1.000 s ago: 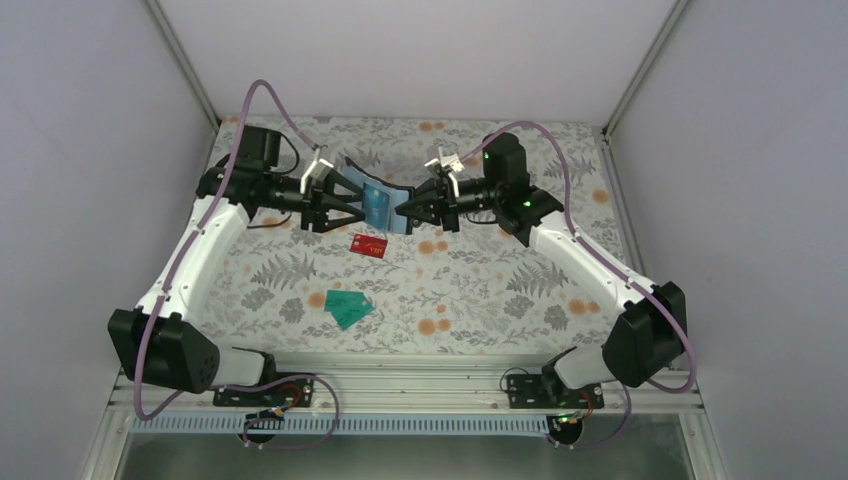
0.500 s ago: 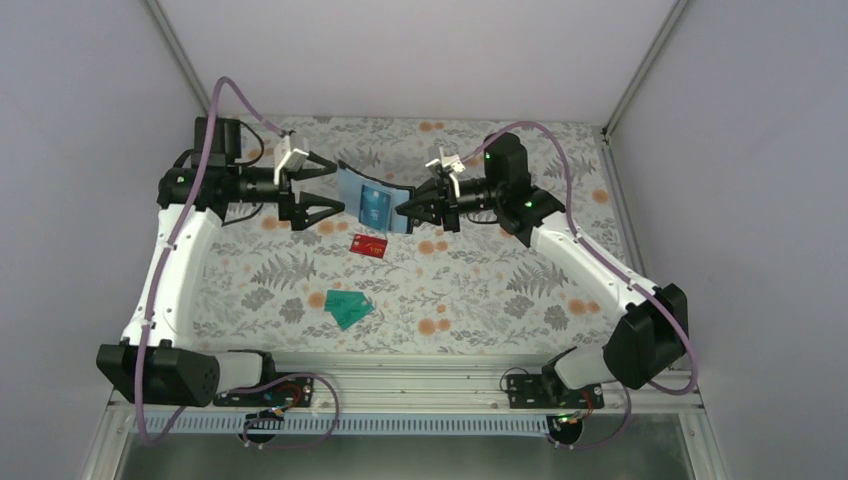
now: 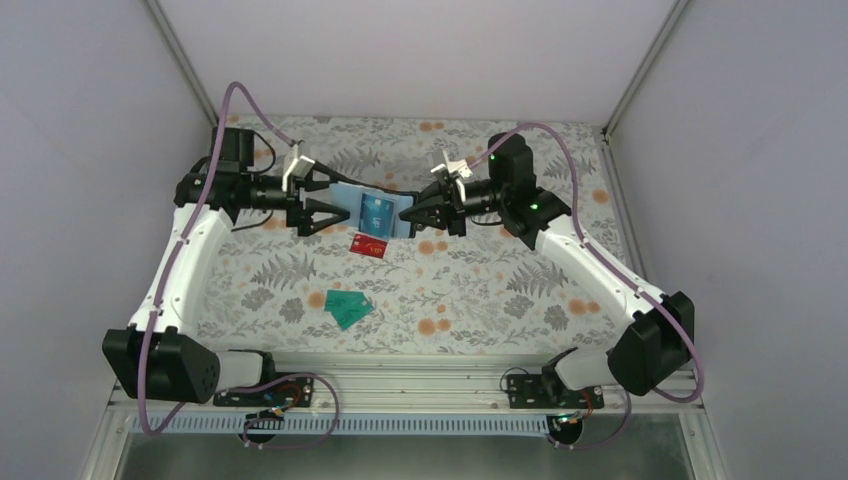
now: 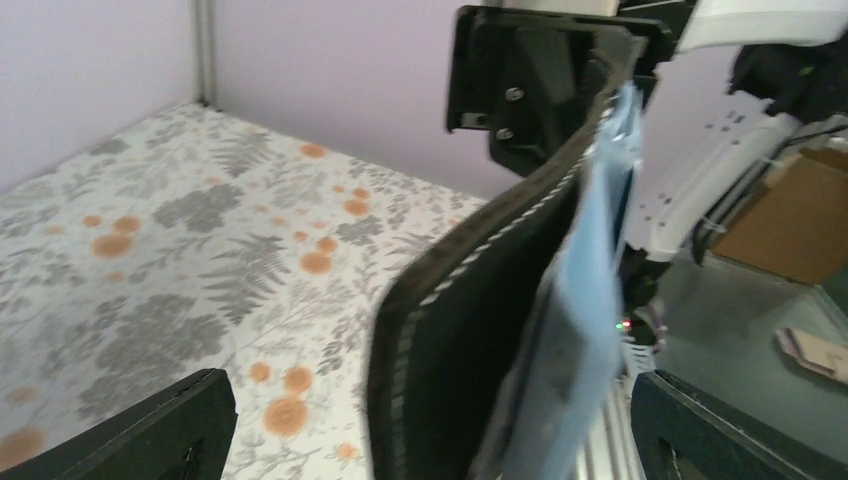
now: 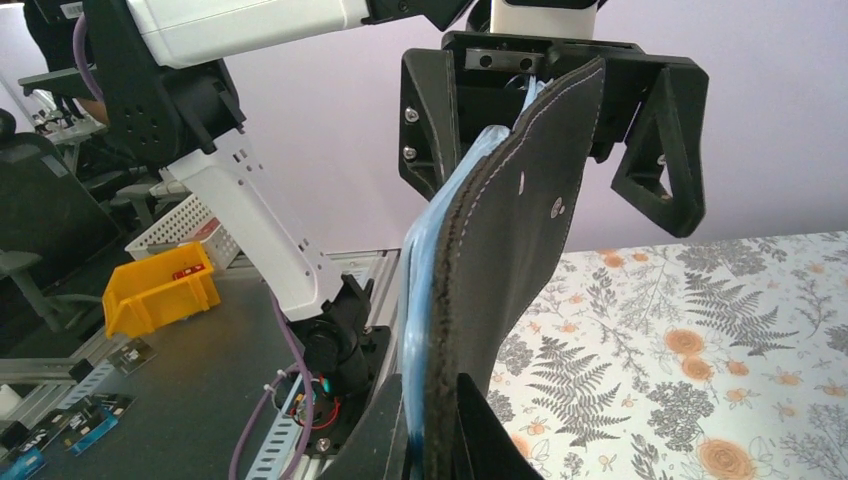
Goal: Take the credit cards out of the card holder
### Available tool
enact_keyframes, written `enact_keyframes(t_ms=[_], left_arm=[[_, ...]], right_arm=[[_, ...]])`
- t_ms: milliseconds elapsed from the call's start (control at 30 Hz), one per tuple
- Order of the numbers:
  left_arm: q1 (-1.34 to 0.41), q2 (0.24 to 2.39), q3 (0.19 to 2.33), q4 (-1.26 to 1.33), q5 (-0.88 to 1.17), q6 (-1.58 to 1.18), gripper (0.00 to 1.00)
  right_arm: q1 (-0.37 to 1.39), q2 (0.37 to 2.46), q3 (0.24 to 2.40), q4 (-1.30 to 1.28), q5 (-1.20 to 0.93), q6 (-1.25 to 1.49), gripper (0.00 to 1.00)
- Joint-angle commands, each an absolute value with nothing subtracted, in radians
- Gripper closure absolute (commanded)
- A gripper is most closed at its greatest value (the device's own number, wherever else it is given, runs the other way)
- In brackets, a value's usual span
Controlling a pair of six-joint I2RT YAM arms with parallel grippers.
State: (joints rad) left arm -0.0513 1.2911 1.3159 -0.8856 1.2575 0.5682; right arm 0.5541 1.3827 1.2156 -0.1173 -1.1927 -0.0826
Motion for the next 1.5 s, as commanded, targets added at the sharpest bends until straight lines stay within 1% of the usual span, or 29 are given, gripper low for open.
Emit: enact_keyframes(t_ms=[0,33,100,133,167,233,267,300,333,367,400,433,467,567,633,667,733,767,867,900,967,1000,1033,1067,1133,1233,1333,1433,1467], left_arm=[[-0.070,1.291,1.314,-0.952,1.417,0.683,0.08],[-0.076,1.291,1.315,-0.966,1.428,0.702,0.16],[-0.087,1.292,1.318,-0.995,1.444,0.743,0.38],[-0.091,1.293,1.320,-1.004,1.451,0.750,0.52],[-0.094,1.294,1.322,-1.009,1.454,0.754,0.64],[-0.097,1.294,1.328,-1.017,1.456,0.758,0.92],[-0.096,1.293,1.335,-1.018,1.452,0.755,0.97],[-0.095,1.293,1.338,-1.019,1.448,0.751,0.97],[-0.095,1.288,1.343,-1.019,1.447,0.751,0.98],[-0.093,1.284,1.345,-1.019,1.446,0.749,0.98],[-0.090,1.282,1.345,-1.015,1.447,0.747,0.98],[-0.088,1.278,1.344,-1.007,1.447,0.735,0.98],[-0.085,1.277,1.342,-0.996,1.447,0.719,0.98],[-0.084,1.278,1.338,-0.988,1.446,0.708,0.98],[-0.084,1.279,1.335,-0.987,1.448,0.708,0.98],[-0.084,1.279,1.333,-0.985,1.448,0.707,0.98],[-0.084,1.279,1.331,-0.985,1.447,0.708,0.98],[-0.084,1.278,1.331,-0.984,1.445,0.707,0.98],[-0.083,1.274,1.333,-0.985,1.441,0.706,0.98],[-0.082,1.273,1.334,-0.985,1.437,0.706,0.98],[-0.077,1.273,1.342,-0.979,1.424,0.695,0.98],[-0.071,1.273,1.348,-0.966,1.413,0.671,0.96],[-0.062,1.272,1.351,-0.945,1.398,0.637,0.84],[-0.052,1.270,1.351,-0.914,1.374,0.588,0.66],[-0.030,1.264,1.348,-0.838,1.286,0.476,0.50],[0.010,1.259,1.351,-0.756,1.111,0.366,0.44],[0.056,1.252,1.350,-0.716,1.038,0.305,0.38],[0.058,1.246,1.339,-0.688,0.994,0.271,0.38],[0.058,1.244,1.336,-0.685,0.990,0.267,0.38]], right_arm=[[0.562,1.388,1.259,-0.140,-1.238,-0.118,0.96],[0.562,1.390,1.259,-0.136,-1.240,-0.117,0.96],[0.563,1.394,1.260,-0.125,-1.238,-0.104,0.96],[0.563,1.396,1.263,-0.125,-1.239,-0.098,0.96],[0.563,1.398,1.265,-0.121,-1.242,-0.092,0.96],[0.565,1.399,1.260,-0.109,-1.241,-0.081,0.96],[0.565,1.398,1.259,-0.106,-1.240,-0.078,0.96],[0.566,1.398,1.255,-0.102,-1.236,-0.071,0.95],[0.566,1.397,1.252,-0.097,-1.230,-0.064,0.90],[0.565,1.398,1.248,-0.096,-1.226,-0.059,0.82],[0.566,1.403,1.249,-0.100,-1.227,-0.060,0.73],[0.567,1.409,1.250,-0.110,-1.228,-0.061,0.68],[0.568,1.416,1.251,-0.111,-1.227,-0.055,0.60],[0.585,1.436,1.252,-0.101,-1.213,-0.039,0.50],[0.597,1.443,1.249,-0.076,-1.192,-0.024,0.48],[0.601,1.444,1.247,-0.055,-1.181,-0.006,0.50],[0.608,1.442,1.246,-0.019,-1.169,0.013,0.57],[0.611,1.440,1.246,-0.006,-1.165,0.020,0.63],[0.613,1.430,1.245,0.008,-1.146,0.025,0.90],[0.612,1.424,1.242,0.005,-1.142,0.023,0.95],[0.612,1.416,1.232,0.001,-1.131,0.017,0.96],[0.612,1.411,1.228,-0.005,-1.118,0.014,0.96],[0.612,1.409,1.227,-0.015,-1.104,0.011,0.96],[0.611,1.408,1.228,-0.027,-1.088,0.009,0.96],[0.608,1.407,1.229,-0.035,-1.056,0.018,0.96],[0.603,1.413,1.236,-0.035,-0.956,0.083,0.96],[0.602,1.453,1.294,-0.116,-0.699,0.170,0.96],[0.602,1.493,1.353,-0.219,-0.471,0.232,0.96],[0.602,1.498,1.357,-0.221,-0.450,0.243,0.96]])
